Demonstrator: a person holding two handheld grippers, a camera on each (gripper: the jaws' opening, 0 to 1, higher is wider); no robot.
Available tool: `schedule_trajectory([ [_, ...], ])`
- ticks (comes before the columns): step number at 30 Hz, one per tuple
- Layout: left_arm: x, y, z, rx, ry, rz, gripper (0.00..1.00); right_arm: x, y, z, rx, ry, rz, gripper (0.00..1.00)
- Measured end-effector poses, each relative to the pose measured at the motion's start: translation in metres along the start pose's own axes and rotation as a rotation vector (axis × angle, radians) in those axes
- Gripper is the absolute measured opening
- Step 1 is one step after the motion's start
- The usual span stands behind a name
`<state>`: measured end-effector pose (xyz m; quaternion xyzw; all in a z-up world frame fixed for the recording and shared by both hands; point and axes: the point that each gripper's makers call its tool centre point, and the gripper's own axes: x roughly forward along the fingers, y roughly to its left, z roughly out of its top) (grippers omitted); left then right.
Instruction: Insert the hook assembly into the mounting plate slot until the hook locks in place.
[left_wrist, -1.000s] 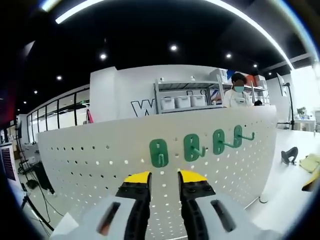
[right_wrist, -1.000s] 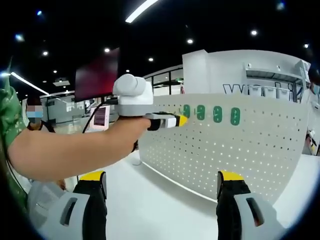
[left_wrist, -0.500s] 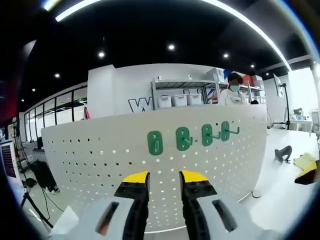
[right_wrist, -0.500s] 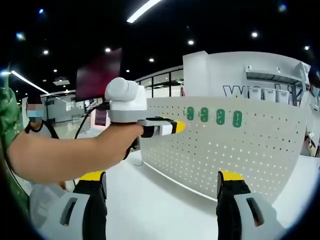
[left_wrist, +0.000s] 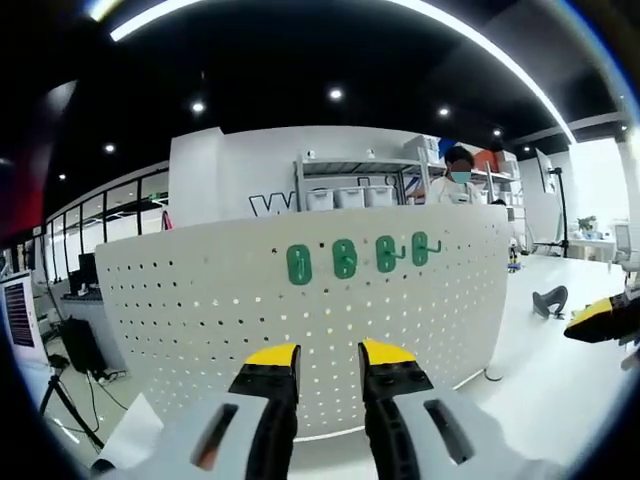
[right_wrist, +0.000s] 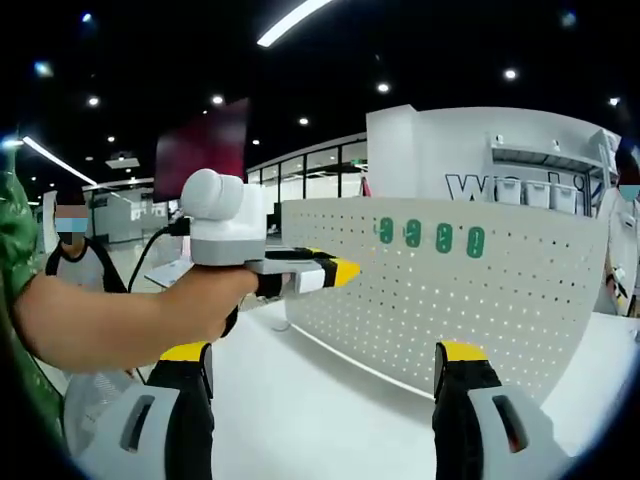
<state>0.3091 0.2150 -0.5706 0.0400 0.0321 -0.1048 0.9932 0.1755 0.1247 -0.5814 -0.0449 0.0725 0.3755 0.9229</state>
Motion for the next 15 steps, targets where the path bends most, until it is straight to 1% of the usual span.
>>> schedule_trajectory([
  [15,-0.036,-0.006,-0.014,-0.004,0.020,-0.033,0.25,-0.012,0.012,-0.004,0.001,0.007,-0.007,0.94],
])
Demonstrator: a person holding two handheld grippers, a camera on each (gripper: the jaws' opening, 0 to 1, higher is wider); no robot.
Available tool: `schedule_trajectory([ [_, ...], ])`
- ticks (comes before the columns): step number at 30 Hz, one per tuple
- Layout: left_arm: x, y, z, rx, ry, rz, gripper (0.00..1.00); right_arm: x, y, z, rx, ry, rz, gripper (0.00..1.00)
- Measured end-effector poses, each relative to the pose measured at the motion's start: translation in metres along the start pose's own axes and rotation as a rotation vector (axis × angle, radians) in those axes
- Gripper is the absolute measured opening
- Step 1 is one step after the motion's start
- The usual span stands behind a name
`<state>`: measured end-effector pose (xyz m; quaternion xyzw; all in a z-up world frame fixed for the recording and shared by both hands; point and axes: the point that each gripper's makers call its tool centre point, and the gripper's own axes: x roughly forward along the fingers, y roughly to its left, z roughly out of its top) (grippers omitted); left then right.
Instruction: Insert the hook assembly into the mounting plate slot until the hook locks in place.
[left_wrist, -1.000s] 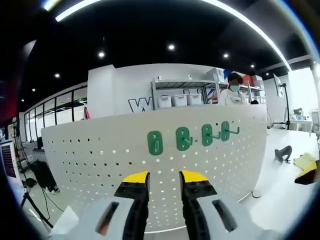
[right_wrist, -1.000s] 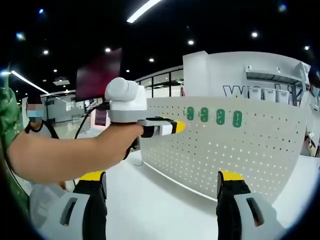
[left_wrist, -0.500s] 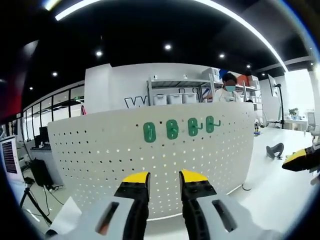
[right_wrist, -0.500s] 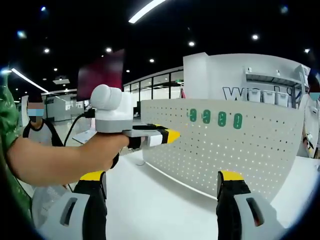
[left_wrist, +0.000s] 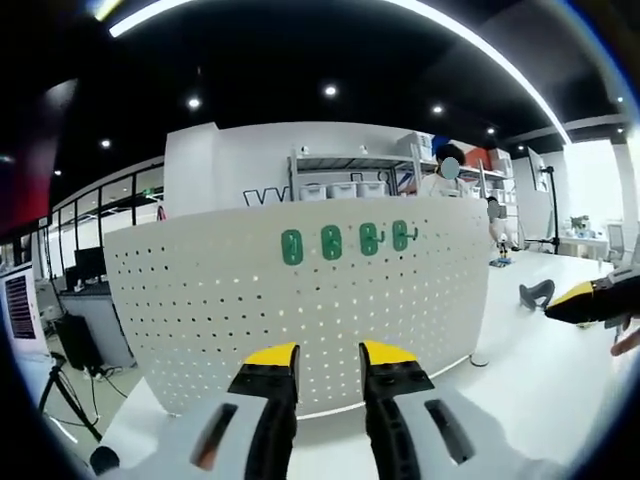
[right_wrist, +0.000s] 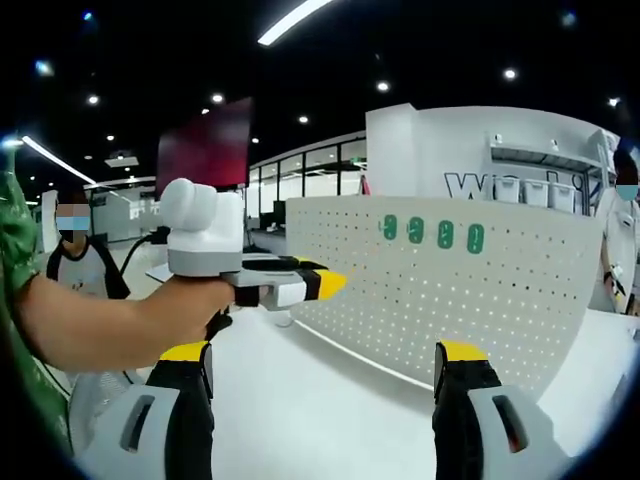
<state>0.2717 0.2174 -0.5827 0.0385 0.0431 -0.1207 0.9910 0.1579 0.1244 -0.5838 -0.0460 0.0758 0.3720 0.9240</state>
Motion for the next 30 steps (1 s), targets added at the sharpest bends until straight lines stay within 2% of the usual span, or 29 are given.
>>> schedule_trajectory([
  [17,-0.038,-0.007,-0.014,-0.019,0.023,-0.081,0.28,-0.005,0.008,-0.003,0.003,0.008,-0.011,0.93],
  [30,-0.069,-0.004,-0.010,-0.024,0.010,-0.118,0.29,-0.006,0.016,-0.004,0.012,0.012,-0.025,0.93],
])
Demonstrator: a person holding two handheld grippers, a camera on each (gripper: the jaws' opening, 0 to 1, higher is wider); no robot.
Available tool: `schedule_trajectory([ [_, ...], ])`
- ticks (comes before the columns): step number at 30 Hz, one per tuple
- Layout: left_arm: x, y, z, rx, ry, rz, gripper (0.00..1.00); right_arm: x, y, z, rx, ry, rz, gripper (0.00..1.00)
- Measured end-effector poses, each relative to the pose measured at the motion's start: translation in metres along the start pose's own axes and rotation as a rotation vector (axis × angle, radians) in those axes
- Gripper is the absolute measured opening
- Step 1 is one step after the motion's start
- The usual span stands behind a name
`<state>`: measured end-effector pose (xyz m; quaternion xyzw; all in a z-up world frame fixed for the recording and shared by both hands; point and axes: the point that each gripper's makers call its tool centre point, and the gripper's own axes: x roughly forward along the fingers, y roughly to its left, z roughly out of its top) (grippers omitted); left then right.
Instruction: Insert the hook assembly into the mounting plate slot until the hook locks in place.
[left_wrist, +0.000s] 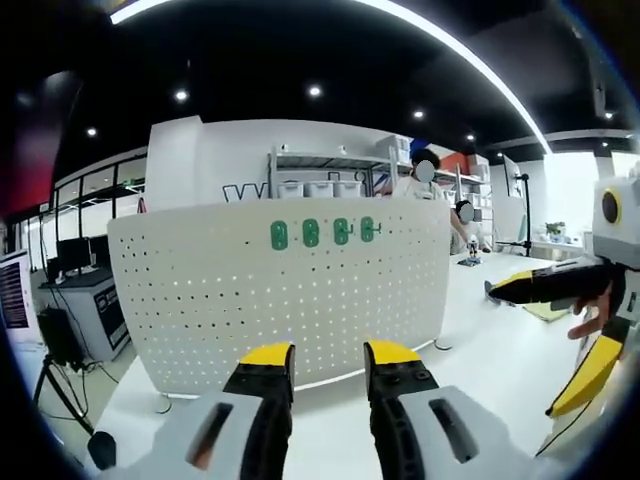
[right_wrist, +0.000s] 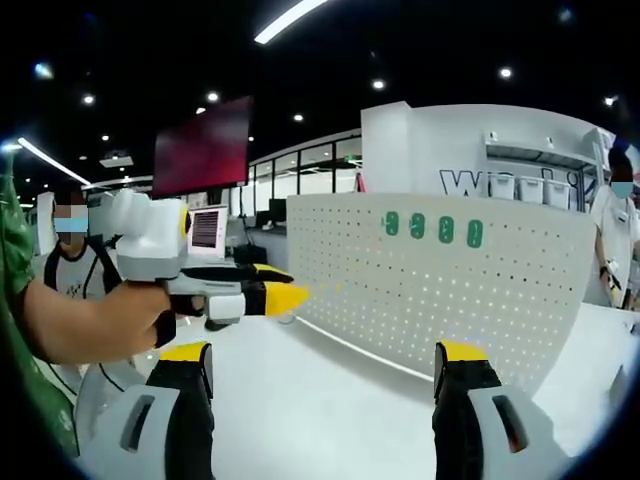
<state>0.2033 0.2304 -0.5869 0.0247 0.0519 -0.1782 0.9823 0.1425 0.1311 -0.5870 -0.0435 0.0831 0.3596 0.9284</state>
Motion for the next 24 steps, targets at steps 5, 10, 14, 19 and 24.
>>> schedule_trajectory([
  [5,-0.016,-0.001,-0.004,0.000,0.003,-0.012,0.29,-0.002,0.003,-0.004,0.008,0.004,-0.010,0.94],
  [10,-0.031,-0.003,-0.009,-0.006,0.007,-0.025,0.29,-0.005,0.005,-0.008,0.015,0.005,-0.021,0.94],
  [14,-0.042,-0.007,-0.011,-0.003,0.006,-0.038,0.29,-0.007,0.004,-0.011,0.023,0.004,-0.036,0.94],
  [19,-0.053,-0.008,-0.020,-0.013,0.017,-0.047,0.30,-0.011,0.002,-0.013,0.033,-0.001,-0.060,0.94],
  [24,-0.060,-0.009,-0.028,-0.022,0.031,-0.051,0.31,-0.015,-0.002,-0.017,0.027,-0.004,-0.106,0.94],
])
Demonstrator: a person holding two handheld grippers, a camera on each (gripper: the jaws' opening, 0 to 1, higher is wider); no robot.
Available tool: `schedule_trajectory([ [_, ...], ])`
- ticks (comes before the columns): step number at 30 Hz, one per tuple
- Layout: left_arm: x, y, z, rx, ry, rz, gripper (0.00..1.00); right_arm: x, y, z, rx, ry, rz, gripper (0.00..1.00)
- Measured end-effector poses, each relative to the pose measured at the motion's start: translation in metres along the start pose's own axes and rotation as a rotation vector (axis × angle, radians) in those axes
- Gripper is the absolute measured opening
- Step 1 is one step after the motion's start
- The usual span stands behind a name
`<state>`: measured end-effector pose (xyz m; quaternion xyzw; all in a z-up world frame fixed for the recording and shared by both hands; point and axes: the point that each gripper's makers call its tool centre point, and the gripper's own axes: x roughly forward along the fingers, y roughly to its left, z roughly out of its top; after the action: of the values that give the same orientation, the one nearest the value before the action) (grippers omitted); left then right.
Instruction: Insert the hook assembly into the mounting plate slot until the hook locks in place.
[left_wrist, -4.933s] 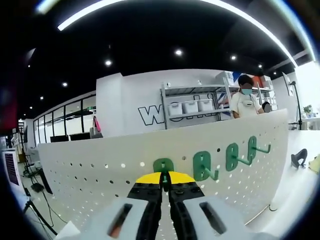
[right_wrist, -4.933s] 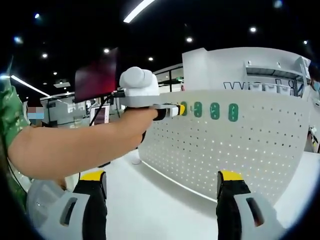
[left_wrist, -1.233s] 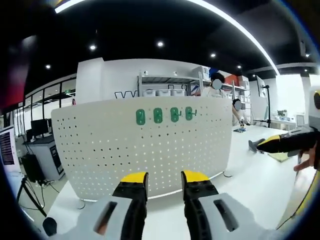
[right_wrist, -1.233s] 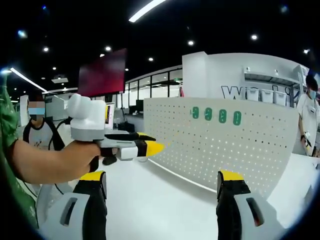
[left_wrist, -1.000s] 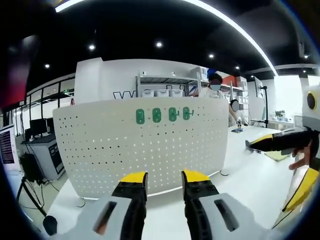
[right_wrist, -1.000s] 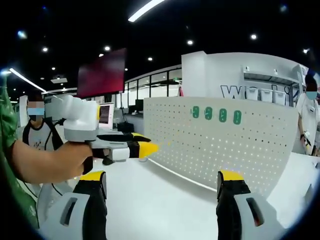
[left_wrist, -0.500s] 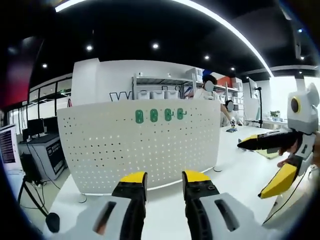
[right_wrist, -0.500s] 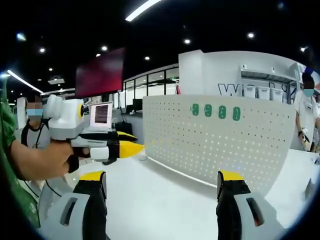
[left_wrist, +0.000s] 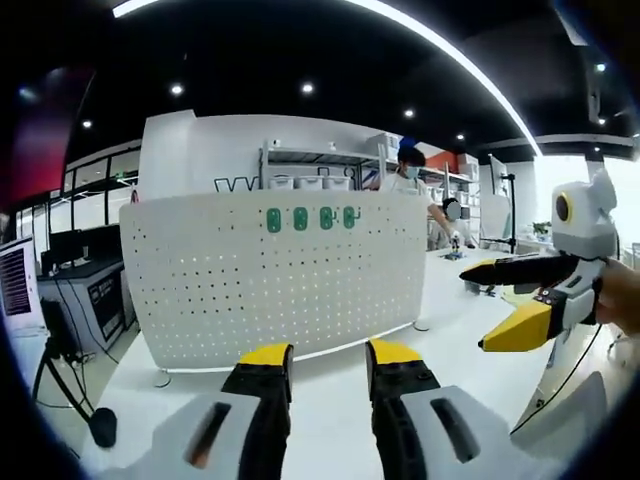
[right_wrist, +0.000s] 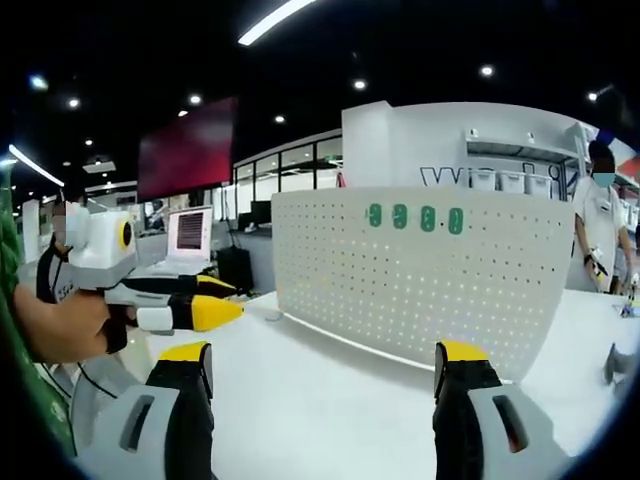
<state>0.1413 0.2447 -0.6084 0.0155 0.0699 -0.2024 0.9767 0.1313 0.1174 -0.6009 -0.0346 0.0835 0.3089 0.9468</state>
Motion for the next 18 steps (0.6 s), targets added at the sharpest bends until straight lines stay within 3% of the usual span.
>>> schedule_trajectory([
  [11,-0.010,0.002,-0.006,-0.022,0.006,-0.010,0.40,-0.013,-0.018,-0.001,0.019,-0.074,-0.144,0.96],
  [18,-0.010,0.000,-0.007,-0.065,0.004,-0.028,0.57,-0.020,-0.028,0.009,0.040,-0.148,-0.212,1.00],
])
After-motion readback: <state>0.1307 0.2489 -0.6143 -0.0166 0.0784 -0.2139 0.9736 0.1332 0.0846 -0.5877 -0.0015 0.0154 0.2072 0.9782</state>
